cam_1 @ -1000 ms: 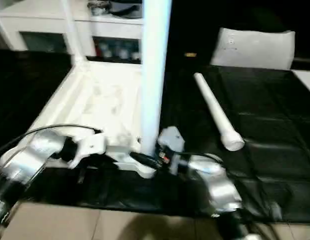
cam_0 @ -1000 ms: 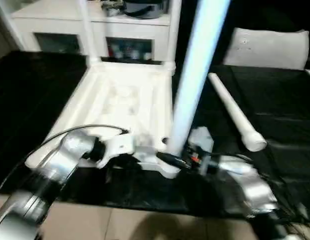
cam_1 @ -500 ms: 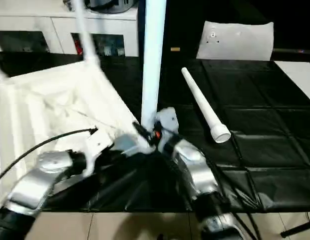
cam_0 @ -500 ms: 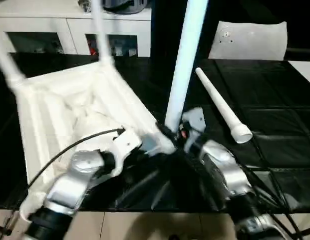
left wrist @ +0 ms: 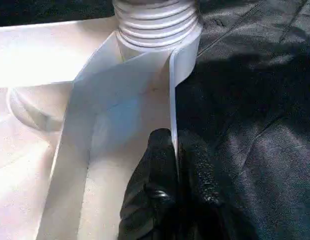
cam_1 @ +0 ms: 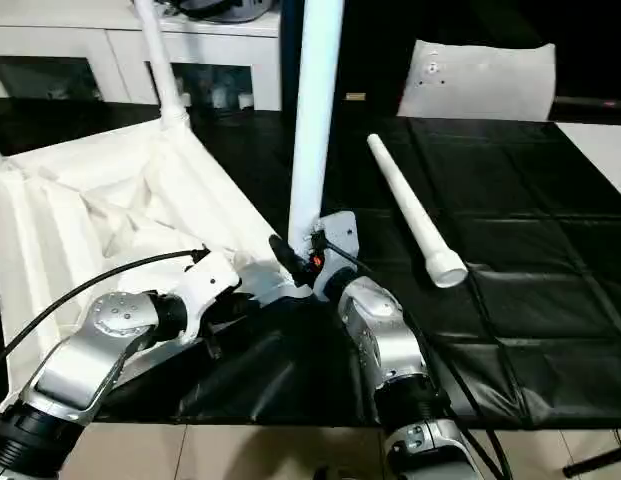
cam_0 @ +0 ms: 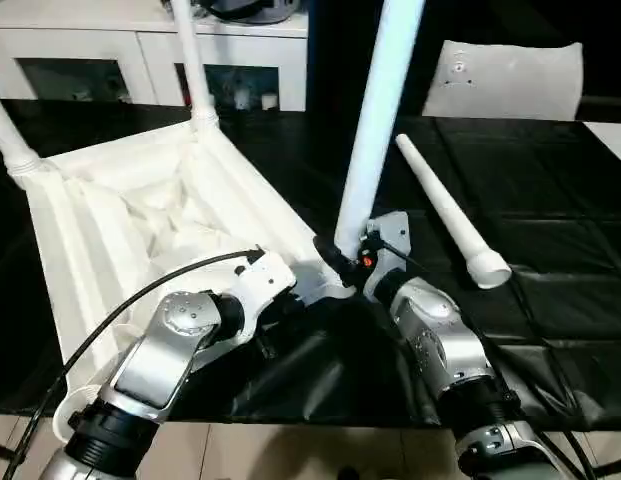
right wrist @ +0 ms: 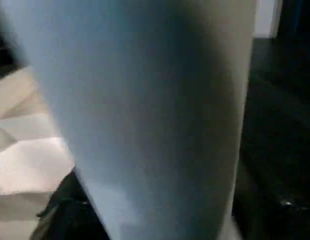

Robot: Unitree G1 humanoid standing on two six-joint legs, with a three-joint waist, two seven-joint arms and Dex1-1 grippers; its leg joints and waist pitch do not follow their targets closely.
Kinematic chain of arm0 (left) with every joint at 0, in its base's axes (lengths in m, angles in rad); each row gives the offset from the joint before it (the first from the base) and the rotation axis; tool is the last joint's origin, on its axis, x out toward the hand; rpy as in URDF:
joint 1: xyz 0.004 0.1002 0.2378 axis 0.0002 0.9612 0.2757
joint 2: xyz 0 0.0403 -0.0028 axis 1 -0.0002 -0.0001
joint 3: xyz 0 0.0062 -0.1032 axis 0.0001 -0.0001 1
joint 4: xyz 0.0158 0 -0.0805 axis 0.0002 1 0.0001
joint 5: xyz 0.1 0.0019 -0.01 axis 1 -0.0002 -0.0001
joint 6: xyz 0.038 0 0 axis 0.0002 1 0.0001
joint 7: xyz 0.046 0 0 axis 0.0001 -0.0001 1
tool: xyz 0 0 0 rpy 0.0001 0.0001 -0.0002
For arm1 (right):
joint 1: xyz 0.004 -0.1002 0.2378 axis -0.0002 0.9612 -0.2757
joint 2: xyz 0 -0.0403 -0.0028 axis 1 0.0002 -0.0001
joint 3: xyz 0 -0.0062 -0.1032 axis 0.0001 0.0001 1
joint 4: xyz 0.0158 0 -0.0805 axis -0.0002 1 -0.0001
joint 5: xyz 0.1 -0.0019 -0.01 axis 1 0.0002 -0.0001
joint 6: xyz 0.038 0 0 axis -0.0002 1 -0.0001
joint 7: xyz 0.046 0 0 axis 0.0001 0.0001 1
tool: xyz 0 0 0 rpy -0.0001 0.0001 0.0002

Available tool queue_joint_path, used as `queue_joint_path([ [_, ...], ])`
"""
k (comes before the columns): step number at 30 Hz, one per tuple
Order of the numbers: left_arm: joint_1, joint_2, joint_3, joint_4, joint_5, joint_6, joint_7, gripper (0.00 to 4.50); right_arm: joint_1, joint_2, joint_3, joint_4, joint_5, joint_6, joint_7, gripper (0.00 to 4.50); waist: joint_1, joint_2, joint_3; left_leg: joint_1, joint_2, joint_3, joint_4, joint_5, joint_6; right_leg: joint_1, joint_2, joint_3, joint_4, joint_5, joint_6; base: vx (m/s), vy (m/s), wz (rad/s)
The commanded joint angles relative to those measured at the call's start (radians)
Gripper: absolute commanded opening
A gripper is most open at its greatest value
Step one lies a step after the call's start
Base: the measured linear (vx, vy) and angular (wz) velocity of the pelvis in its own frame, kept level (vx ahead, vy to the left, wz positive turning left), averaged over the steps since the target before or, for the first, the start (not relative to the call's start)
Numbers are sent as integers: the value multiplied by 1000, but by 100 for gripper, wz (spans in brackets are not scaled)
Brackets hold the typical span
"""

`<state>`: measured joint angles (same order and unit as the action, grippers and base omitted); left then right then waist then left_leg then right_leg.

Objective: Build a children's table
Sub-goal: Rotate leg to tighten

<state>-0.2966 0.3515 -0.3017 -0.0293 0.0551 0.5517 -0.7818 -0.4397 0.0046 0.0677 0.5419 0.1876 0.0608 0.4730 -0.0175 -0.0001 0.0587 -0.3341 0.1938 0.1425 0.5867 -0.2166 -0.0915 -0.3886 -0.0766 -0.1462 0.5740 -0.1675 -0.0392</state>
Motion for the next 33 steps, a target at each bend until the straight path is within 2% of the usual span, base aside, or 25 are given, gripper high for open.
queue_joint_path([
  [1,-31,-4,-27,-20,-13,-23,-19,0,28,15,29,60,-25,39,-3,336,3,15,-40,-15,37,-12,-82,-312,42,37,-81,71,-94,-474,-102,0,0,0],
  [3,-35,2,-25,-13,-13,-29,-22,0,36,12,29,50,-17,46,17,351,9,15,-46,-22,39,-10,-82,-248,50,44,-80,75,-82,-384,-129,0,0,0],
  [6,-51,22,-16,22,-11,-56,-34,0,90,-2,23,-24,10,44,47,375,21,17,-54,-25,42,-3,-76,-156,68,47,-77,78,-65,-247,-164,0,0,0],
  [8,-57,30,-13,38,-10,-68,-39,0,111,-15,29,-52,14,52,64,394,29,17,-53,-26,41,0,-75,-130,77,49,-77,78,-61,-209,-178,0,0,0],
  [10,-64,41,-13,56,-8,-86,-50,0,137,-30,30,-87,22,56,85,407,33,16,-52,-24,42,0,-76,-145,75,49,-78,78,-65,-244,-169,0,0,0],
  [11,-76,55,-12,82,-10,-114,-71,0,173,-56,34,-135,29,56,115,418,35,22,-51,-23,41,0,-76,-150,75,49,-77,77,-68,-256,-164,0,0,0],
  [12,-86,68,-11,105,-12,-140,-92,0,204,-80,39,-177,33,54,141,428,41,17,-50,-20,38,3,-75,-157,77,48,-75,77,-75,-276,-142,0,0,0],
  [13,-92,76,-11,117,-14,-151,-107,0,221,-98,40,-203,40,69,156,442,48,19,-50,-20,40,2,-77,-164,76,49,-76,78,-74,-287,-131,0,0,0],
  [16,-106,94,-15,143,-18,-182,-134,0,255,-136,36,-256,55,102,191,447,48,17,-50,-21,41,0,-80,-190,66,50,-77,76,-76,-319,-128,0,0,0],
  [17,-112,100,-18,155,-20,-194,-145,0,266,-151,35,-273,59,101,209,447,48,21,-50,-20,40,0,-79,-204,63,50,-78,75,-82,-341,-121,0,0,0],
  [19,-130,121,-27,193,-25,-240,-188,0,290,-202,29,-319,66,91,260,447,50,20,-51,-20,39,0,-77,-203,61,50,-77,74,-85,-351,-111,0,0,0],
  [23,-142,134,-37,211,-27,-267,-219,0,297,-232,16,-348,82,99,285,447,52,19,-57,-23,40,0,-73,-161,71,53,-78,75,-73,-280,-140,0,0,0],
  [24,-148,139,-41,215,-32,-273,-234,0,298,-247,9,-371,97,107,301,447,53,25,-60,-23,41,0,-72,-147,74,55,-77,74,-71,-255,-148,0,0,0],
  [26,-153,142,-44,216,-38,-274,-244,0,300,-263,7,-397,112,111,325,447,56,22,-62,-24,42,0,-69,-123,83,57,-77,75,-63,-212,-161,0,0,0],
  [27,-153,143,-46,218,-37,-278,-249,0,302,-269,8,-409,114,112,331,447,58,24,-63,-24,41,1,-68,-113,87,57,-78,74,-63,-208,-164,0,0,0],
  [33,-161,148,-63,245,-42,-323,-297,0,300,-317,14,-445,110,99,385,447,68,21,-64,-23,41,3,-65,-104,89,58,-78,73,-64,-227,-157,0,0,0],
])
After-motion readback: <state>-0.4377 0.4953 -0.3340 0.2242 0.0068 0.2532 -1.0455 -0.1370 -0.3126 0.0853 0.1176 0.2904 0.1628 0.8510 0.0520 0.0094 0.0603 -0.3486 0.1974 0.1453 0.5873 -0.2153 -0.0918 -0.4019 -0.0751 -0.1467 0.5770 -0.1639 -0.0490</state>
